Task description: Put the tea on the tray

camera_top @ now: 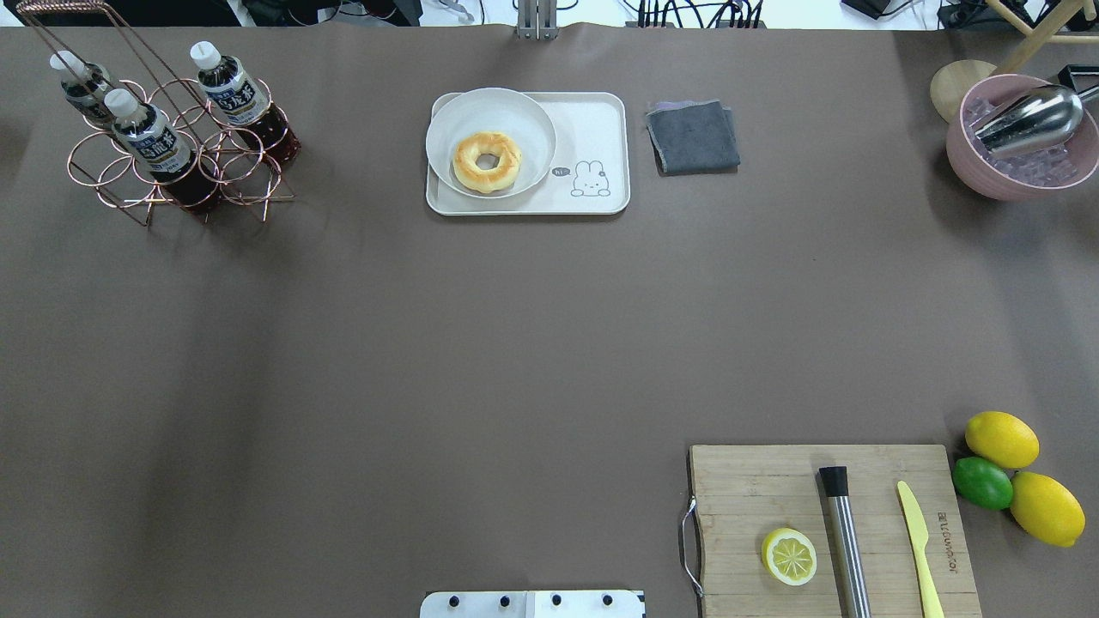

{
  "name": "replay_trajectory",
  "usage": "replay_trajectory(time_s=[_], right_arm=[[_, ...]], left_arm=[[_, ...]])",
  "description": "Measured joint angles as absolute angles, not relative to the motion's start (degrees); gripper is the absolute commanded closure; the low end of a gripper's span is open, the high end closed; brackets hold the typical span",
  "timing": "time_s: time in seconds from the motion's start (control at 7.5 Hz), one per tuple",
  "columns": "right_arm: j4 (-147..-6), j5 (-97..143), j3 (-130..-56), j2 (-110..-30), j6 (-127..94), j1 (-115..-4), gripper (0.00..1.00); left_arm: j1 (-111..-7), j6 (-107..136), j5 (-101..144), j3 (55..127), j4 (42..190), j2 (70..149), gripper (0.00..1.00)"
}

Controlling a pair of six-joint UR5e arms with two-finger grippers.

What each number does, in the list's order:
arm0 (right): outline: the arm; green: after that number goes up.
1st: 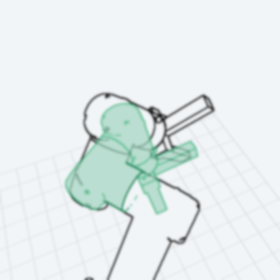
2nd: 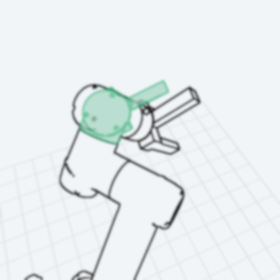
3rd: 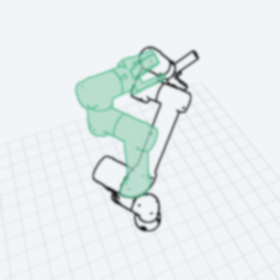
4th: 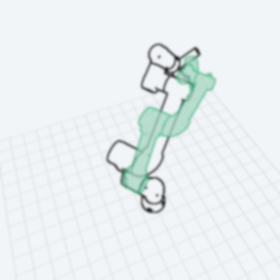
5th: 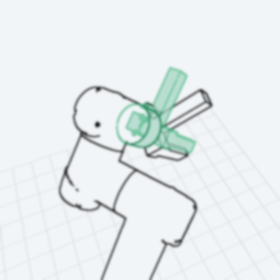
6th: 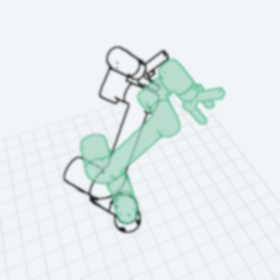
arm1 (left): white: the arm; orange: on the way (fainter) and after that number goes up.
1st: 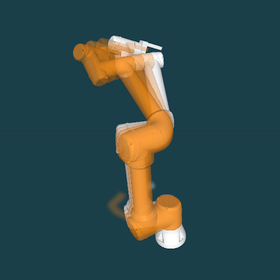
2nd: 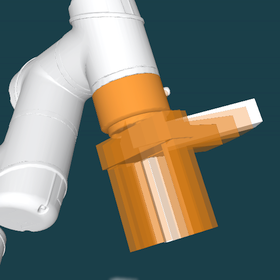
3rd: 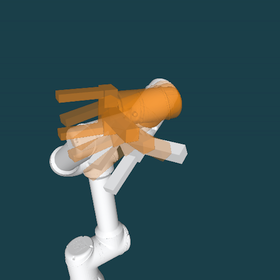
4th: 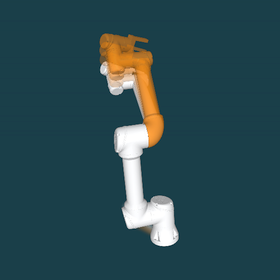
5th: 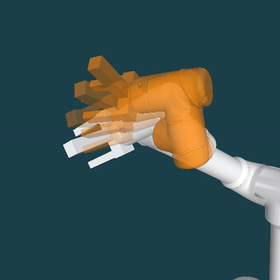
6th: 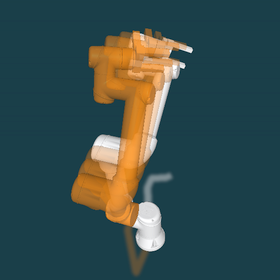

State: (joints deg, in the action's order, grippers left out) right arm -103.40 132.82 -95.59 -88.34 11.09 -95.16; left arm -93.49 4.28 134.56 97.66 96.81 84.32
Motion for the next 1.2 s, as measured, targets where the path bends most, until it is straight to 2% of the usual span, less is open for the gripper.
replay_trajectory(time_s=[0.53, 1.2], right_arm=[[-103.4, 132.9, -95.8, -88.2, 11.1, -95.3, 0.0], [-103.3, 133.0, -95.4, -87.7, 11.0, -95.3, 0.0]], left_arm=[[-93.8, 2.4, 134.6, 98.9, 103.0, 80.7, 0.02], [-93.8, 2.4, 134.5, 99.0, 103.5, 81.0, 0.02]])
